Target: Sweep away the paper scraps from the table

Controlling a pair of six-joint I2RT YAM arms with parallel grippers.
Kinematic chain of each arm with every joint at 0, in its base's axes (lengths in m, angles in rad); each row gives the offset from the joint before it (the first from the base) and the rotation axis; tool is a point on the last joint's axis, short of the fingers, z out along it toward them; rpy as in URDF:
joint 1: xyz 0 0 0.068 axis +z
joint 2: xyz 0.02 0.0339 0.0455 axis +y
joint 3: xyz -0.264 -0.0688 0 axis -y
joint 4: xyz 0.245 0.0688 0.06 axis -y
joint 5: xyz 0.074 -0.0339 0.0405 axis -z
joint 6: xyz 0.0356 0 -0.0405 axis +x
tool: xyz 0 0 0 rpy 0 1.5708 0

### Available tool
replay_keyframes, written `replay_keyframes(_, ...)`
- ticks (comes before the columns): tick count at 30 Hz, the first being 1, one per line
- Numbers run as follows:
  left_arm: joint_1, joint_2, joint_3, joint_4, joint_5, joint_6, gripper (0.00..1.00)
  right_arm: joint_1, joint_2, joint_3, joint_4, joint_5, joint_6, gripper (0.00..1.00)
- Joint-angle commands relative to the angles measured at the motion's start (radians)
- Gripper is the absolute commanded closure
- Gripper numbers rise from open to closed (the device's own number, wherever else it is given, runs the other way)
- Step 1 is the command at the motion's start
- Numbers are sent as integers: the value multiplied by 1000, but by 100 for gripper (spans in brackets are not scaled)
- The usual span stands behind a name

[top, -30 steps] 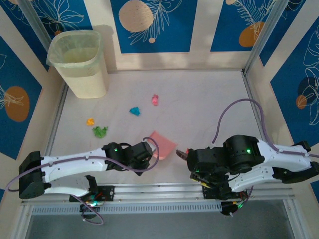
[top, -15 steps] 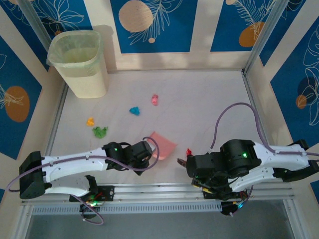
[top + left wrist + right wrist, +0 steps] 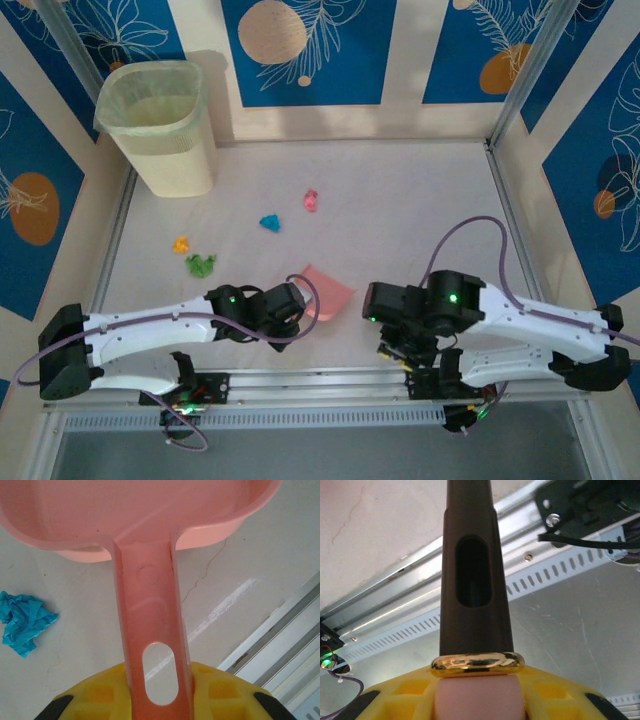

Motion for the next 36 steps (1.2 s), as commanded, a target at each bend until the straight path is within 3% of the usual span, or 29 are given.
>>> replay_keyframes(1, 12, -2, 3, 0, -17, 4, 100, -95, 39, -1, 27, -20, -165, 100)
replay_keyframes(8, 23, 1, 11, -28, -74, -15, 100, -349, 122, 38, 53, 19, -459, 100)
replay_keyframes(14, 27, -1, 19, -42, -84, -10, 100, -463, 224, 147, 101, 26, -677, 100)
replay_keyframes(20, 27, 21, 46, -48, -79, 13, 100, -542, 311, 284, 37, 53, -799, 100)
replay_keyframes(30, 28, 92, 100, -11, -6, 65, 100, -593, 154, 349, 125, -19, -873, 100)
replay_keyframes(36, 25, 158, 143, 15, 104, 100, 100, -711, 63, 260, 179, 176, -923, 100)
